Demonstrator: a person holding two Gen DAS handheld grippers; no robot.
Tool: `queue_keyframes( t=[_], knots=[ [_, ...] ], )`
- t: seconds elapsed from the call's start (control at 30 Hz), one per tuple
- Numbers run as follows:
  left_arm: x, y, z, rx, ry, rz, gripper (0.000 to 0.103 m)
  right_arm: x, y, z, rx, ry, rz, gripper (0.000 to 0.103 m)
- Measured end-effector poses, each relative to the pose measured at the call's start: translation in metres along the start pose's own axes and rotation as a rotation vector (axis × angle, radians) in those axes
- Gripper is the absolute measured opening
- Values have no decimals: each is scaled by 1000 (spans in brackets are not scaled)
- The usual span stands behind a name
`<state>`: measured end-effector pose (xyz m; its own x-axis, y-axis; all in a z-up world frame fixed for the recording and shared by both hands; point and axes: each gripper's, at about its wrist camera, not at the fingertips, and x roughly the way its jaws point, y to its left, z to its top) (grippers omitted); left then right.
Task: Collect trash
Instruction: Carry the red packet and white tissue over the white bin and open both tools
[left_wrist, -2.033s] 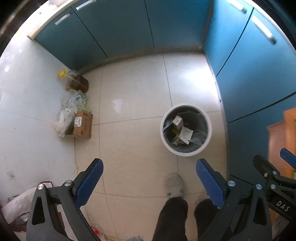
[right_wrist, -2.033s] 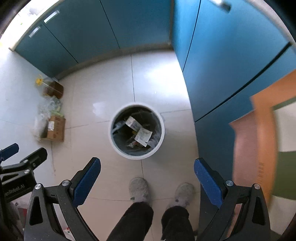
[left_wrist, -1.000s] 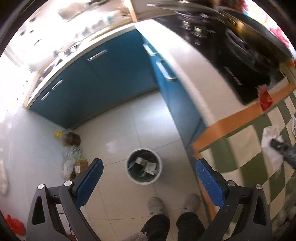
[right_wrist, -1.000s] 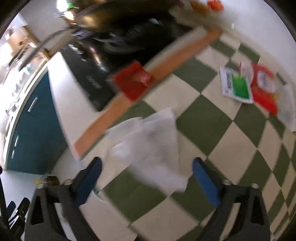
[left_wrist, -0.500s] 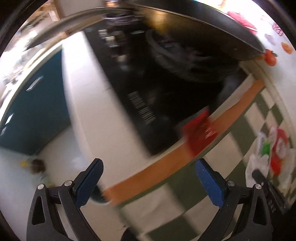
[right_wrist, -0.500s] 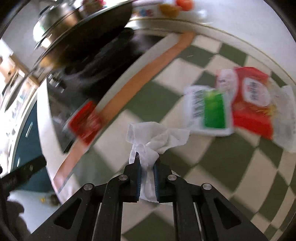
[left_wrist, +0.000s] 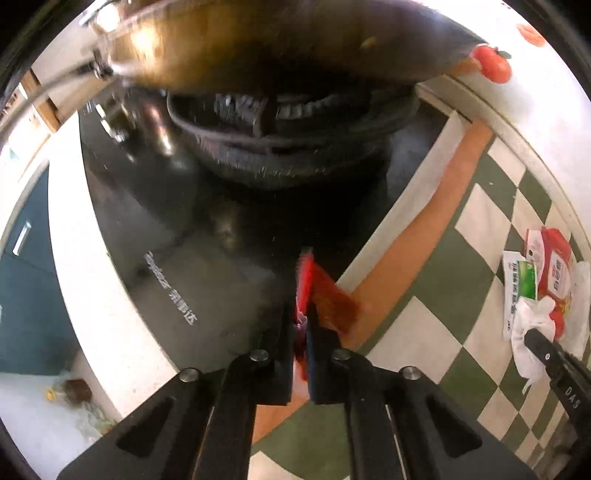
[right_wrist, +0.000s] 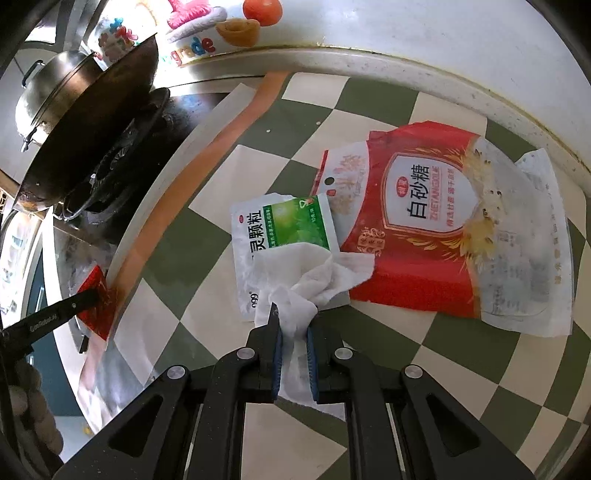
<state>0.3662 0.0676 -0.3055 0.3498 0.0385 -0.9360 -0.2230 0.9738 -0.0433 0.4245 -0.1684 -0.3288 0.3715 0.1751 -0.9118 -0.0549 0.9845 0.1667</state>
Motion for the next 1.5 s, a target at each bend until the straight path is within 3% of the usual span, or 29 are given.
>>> queue_keyframes(
  t=[0.17,0.3,0.57,0.7,0.87,1.0,1.17,1.33,1.5],
  knots=[
    [-40,0,-15,4,-65,27,2,-22,11,-5,-11,-19,36,11],
    [-76,26,-32,-26,-114,28,1,-46,32,-16,-45,-32,79,11],
    [-108,121,-82,-155,-137,45,1,-75,115,-61,-154,0,230,10],
    [-114,191,-134,-258,-104,92,1,-71,179,-106,-234,70,333,10],
    [-89,271,-201,-408,-15,114,2,-34,264,-183,-342,202,432,10],
    [-41,334,-263,-538,77,85,2,12,316,-249,-424,284,445,10],
    [77,391,-341,-690,221,-1,2,140,349,-346,-473,428,378,10],
    [196,420,-399,-773,311,-74,2,283,348,-420,-448,532,325,10],
    [294,425,-434,-800,364,-127,7,387,346,-469,-474,593,291,10]
  ],
)
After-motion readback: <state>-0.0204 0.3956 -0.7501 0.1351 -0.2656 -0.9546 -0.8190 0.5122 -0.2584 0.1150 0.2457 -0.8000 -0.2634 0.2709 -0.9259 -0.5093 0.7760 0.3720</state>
